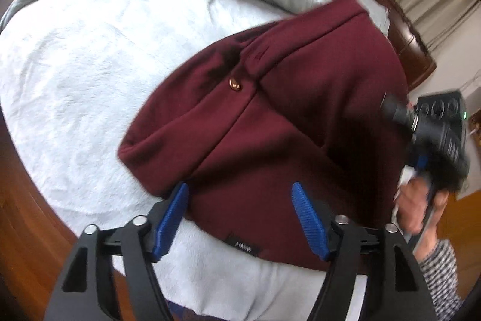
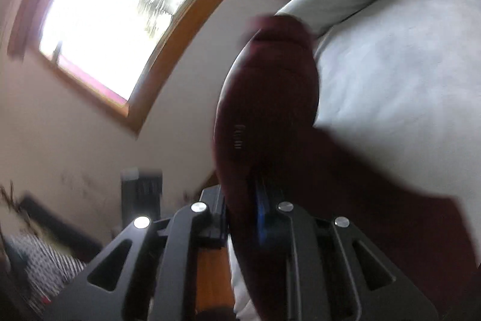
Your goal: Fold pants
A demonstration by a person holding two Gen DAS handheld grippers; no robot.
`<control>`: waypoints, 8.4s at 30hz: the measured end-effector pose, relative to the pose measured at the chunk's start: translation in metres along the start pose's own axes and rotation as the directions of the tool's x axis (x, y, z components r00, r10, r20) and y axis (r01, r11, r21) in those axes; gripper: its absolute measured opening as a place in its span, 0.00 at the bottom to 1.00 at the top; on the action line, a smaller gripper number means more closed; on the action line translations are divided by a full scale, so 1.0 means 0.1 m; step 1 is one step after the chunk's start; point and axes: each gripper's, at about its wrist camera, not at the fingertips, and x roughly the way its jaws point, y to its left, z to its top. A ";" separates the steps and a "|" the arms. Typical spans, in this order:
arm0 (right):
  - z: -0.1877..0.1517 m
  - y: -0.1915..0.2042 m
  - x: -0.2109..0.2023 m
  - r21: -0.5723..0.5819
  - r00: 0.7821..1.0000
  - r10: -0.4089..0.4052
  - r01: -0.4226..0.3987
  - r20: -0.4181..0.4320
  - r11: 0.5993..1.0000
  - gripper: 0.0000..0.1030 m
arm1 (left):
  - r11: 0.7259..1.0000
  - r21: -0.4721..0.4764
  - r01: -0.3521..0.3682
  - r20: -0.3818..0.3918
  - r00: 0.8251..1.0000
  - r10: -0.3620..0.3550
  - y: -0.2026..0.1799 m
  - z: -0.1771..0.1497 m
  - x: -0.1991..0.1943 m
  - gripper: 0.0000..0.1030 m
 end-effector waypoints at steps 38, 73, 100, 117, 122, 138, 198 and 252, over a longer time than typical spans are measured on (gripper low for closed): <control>-0.85 0.30 0.25 0.006 0.979 -0.186 0.188 -0.087 0.982 0.65 | 0.989 -0.097 -0.116 -0.023 0.993 0.114 -0.09 0.19 0.22 0.19; -1.83 0.55 -0.64 -0.108 0.692 -0.722 0.719 0.020 0.686 0.71 | 0.989 0.063 -0.135 0.065 0.989 0.130 -0.04 0.08 0.22 0.22; -2.50 0.57 -1.85 0.270 0.739 -0.674 0.647 0.011 0.713 0.67 | 0.971 0.196 -0.135 0.166 0.981 0.103 -0.77 -0.26 -0.54 0.76; -4.15 0.32 -4.19 0.823 0.519 -0.855 0.495 -0.023 0.278 0.70 | 0.887 0.461 0.013 -0.184 0.980 0.081 -2.52 -1.21 1.27 0.80; -4.68 0.10 -4.64 0.912 0.521 -0.853 0.359 -0.020 0.197 0.70 | 0.880 0.474 -0.042 -0.140 0.983 0.122 -2.66 -1.28 1.27 0.84; -4.54 -0.10 -4.69 0.869 0.494 -0.868 0.409 0.047 0.279 0.66 | 0.892 0.449 0.046 -0.188 0.981 0.044 -3.01 -1.44 1.33 0.85; -3.58 -0.57 -5.59 0.643 0.333 -0.941 0.707 0.066 0.296 0.11 | 0.822 0.568 0.040 -0.070 0.998 0.000 -4.07 -1.96 1.60 0.89; -4.59 -0.30 -5.20 0.857 0.547 -0.778 0.193 0.309 0.477 0.08 | 0.720 0.686 0.104 -0.133 0.991 -0.016 -4.49 -2.59 1.45 0.90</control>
